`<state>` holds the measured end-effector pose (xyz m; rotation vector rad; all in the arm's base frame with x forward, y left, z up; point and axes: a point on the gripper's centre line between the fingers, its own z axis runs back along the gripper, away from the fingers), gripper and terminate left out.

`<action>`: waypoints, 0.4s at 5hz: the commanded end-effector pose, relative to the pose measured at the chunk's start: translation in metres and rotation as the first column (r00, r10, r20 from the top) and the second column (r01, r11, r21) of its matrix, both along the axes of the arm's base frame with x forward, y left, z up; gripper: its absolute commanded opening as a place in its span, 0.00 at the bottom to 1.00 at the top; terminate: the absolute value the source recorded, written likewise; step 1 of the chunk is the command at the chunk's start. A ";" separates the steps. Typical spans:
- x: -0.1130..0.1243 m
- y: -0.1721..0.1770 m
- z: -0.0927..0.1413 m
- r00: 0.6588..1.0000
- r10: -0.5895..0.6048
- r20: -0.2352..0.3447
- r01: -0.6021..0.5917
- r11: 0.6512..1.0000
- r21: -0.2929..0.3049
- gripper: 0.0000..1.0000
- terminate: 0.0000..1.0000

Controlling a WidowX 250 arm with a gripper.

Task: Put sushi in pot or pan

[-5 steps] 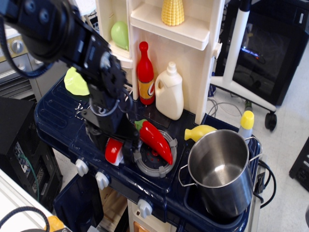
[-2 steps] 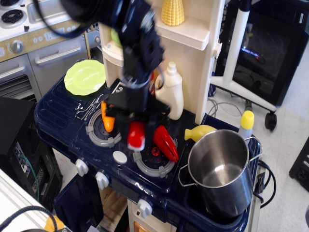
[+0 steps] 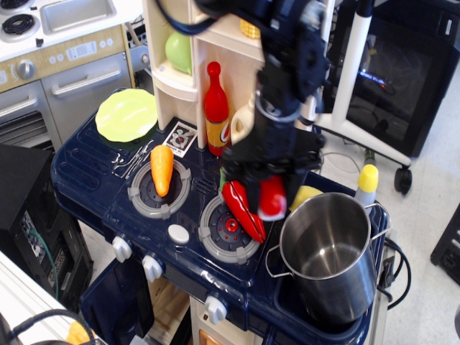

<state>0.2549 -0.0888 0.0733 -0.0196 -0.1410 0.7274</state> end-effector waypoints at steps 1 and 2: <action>0.025 -0.029 0.008 0.990 0.112 0.080 -0.106 0.991 -0.083 0.00 0.00; 0.026 -0.038 0.001 0.992 0.106 0.072 -0.104 0.994 -0.025 0.00 0.00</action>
